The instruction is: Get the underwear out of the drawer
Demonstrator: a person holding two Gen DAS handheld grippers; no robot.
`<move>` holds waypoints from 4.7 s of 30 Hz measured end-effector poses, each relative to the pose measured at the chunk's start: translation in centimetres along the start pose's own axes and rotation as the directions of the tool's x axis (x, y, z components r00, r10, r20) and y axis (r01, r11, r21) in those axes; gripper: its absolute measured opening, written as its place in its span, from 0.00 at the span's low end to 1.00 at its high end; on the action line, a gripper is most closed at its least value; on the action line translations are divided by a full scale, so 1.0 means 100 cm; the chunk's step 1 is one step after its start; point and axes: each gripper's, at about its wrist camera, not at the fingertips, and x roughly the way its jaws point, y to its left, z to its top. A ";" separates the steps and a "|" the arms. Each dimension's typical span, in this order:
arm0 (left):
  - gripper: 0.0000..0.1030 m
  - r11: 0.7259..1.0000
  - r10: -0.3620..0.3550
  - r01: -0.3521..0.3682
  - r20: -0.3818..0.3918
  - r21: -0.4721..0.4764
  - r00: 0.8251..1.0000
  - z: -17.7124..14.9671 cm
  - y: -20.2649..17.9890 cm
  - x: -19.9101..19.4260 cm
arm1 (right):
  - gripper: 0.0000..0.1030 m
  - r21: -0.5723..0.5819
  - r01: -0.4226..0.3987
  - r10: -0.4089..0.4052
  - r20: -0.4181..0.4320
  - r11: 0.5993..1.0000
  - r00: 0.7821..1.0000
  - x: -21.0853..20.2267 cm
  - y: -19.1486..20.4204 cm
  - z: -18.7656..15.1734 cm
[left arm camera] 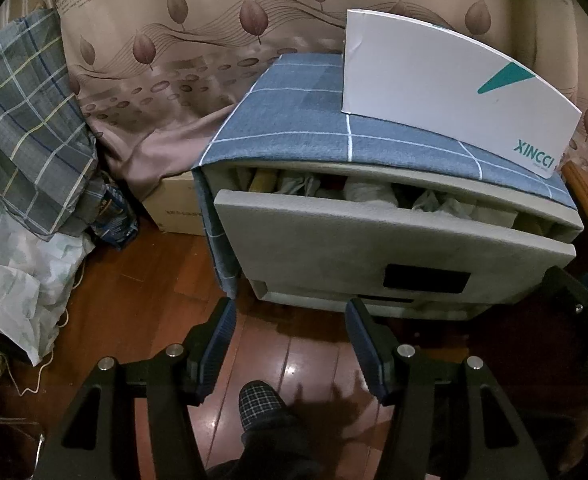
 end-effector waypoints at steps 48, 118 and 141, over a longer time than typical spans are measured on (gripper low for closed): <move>0.57 0.999 -0.037 0.039 0.035 -0.037 0.999 0.005 0.008 -0.007 | 0.99 0.001 0.001 -0.001 0.000 1.000 1.000 -0.001 -0.002 0.000; 0.57 0.959 -0.069 0.149 -0.312 0.241 0.948 0.026 -0.021 0.075 | 0.99 -0.004 0.085 -0.080 -0.394 0.996 0.916 0.091 -0.028 0.037; 0.58 0.966 -0.063 0.165 -0.443 0.197 0.894 0.016 -0.012 0.079 | 0.99 0.016 0.091 -0.066 -0.567 0.996 0.821 0.117 -0.017 0.053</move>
